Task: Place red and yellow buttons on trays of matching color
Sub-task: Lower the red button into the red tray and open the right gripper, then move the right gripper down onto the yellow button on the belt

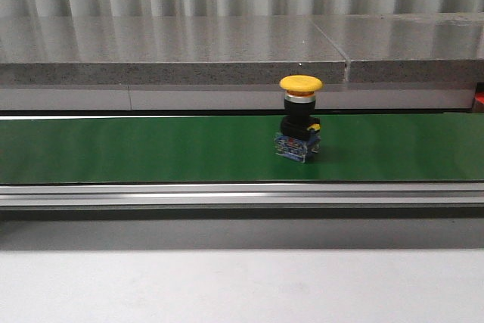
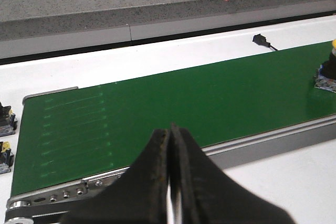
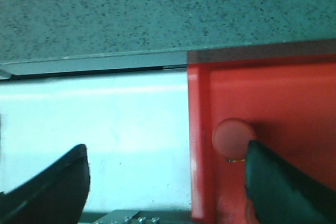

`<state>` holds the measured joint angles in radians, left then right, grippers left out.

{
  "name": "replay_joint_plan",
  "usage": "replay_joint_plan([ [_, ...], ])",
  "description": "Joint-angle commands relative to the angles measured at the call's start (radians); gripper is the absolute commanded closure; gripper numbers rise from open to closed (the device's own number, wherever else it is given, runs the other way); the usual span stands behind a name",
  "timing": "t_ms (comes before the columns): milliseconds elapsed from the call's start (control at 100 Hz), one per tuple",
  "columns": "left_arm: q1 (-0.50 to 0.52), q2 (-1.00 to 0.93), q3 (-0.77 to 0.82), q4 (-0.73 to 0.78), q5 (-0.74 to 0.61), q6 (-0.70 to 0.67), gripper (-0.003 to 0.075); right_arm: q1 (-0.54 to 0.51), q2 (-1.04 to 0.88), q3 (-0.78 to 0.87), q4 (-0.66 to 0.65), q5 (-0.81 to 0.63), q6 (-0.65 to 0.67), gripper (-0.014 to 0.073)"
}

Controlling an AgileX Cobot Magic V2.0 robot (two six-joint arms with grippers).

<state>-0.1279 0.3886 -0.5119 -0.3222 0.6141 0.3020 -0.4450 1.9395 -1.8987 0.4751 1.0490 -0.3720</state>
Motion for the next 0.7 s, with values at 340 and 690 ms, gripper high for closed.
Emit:
replay_joint_plan([
  [340, -0.007, 0.004, -0.025, -0.024, -0.067, 0.001, 0.0740, 0.108, -0.420, 0.470, 0.041, -0.075, -0.039, 0.0002],
  [690, -0.007, 0.004, -0.025, -0.024, -0.067, 0.001, 0.0740, 0.301, -0.570, 0.790, 0.016, -0.097, -0.106, 0.0002],
])
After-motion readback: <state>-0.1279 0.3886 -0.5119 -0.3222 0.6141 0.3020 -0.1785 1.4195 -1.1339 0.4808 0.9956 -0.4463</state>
